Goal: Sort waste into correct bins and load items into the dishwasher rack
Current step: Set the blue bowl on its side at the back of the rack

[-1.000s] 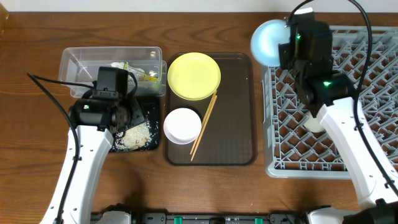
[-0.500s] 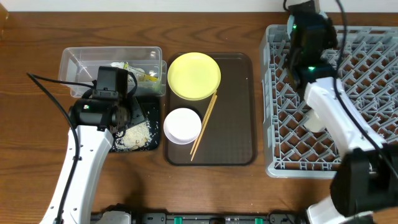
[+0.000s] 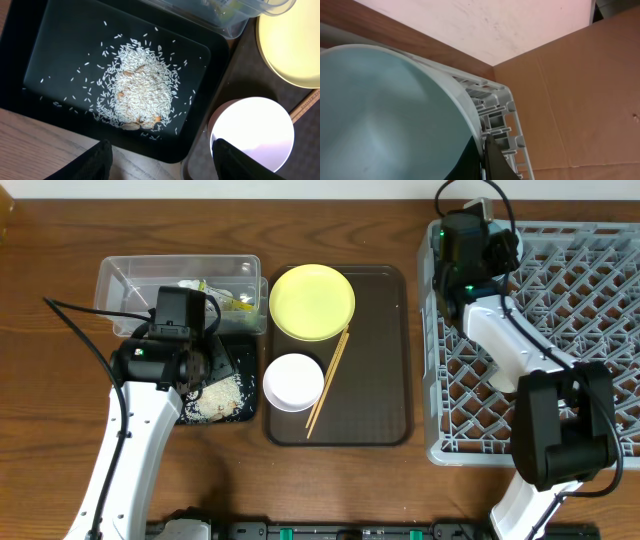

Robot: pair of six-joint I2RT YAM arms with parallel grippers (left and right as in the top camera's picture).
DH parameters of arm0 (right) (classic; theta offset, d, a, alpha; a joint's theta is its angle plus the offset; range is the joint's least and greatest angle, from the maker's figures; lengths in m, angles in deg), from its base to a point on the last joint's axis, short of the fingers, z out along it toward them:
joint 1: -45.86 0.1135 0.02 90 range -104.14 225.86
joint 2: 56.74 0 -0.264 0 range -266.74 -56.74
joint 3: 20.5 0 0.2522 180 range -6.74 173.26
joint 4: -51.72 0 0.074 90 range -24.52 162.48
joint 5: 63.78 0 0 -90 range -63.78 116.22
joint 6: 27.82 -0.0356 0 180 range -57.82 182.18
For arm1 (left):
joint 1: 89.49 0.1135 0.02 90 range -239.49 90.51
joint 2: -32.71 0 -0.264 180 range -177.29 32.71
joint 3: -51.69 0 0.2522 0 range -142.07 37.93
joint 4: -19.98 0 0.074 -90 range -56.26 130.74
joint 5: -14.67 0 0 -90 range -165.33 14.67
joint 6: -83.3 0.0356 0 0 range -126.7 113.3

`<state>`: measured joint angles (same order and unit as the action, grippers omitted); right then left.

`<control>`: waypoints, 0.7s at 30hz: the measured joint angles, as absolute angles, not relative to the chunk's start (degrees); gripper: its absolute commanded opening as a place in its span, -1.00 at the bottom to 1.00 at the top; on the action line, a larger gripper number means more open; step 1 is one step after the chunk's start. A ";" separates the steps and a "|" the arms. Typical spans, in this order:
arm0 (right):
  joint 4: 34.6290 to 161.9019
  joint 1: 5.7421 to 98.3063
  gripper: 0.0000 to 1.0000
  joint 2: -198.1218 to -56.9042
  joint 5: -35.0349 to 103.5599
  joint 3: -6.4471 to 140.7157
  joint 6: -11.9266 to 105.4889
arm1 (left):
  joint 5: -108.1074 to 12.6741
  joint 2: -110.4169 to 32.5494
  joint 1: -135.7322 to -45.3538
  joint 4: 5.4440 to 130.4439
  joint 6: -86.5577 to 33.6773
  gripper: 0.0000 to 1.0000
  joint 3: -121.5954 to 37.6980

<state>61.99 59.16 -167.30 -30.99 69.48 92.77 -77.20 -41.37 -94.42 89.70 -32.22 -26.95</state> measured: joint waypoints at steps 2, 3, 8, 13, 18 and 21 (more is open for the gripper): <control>63.28 60.23 -0.98 -167.30 -31.67 69.51 91.85 | -77.22 -41.37 -94.42 89.70 -32.22 0.33 -26.95; 64.09 60.76 -0.98 -167.30 -31.89 69.53 91.06 | -77.22 -41.37 -94.42 89.68 -32.22 0.33 -26.95; 69.14 62.33 -0.98 -167.30 -33.26 69.83 86.17 | -77.22 -41.37 -94.42 89.68 -32.22 0.34 -26.95; 76.35 63.31 -0.82 -167.28 -34.29 70.47 78.58 | -77.20 -41.37 -94.42 89.70 -32.22 0.34 -26.95; 85.91 65.30 -0.18 -167.35 -28.72 69.88 71.13 | -77.20 -41.37 -94.42 89.70 -32.22 0.34 -26.95; 88.75 65.94 0.16 -166.52 -22.27 69.57 68.77 | -77.20 -41.37 -94.42 89.70 -32.20 0.34 -26.95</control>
<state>88.75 65.94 -166.52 -22.27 69.57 68.77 -77.20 -41.37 -94.42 89.70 -32.20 -26.95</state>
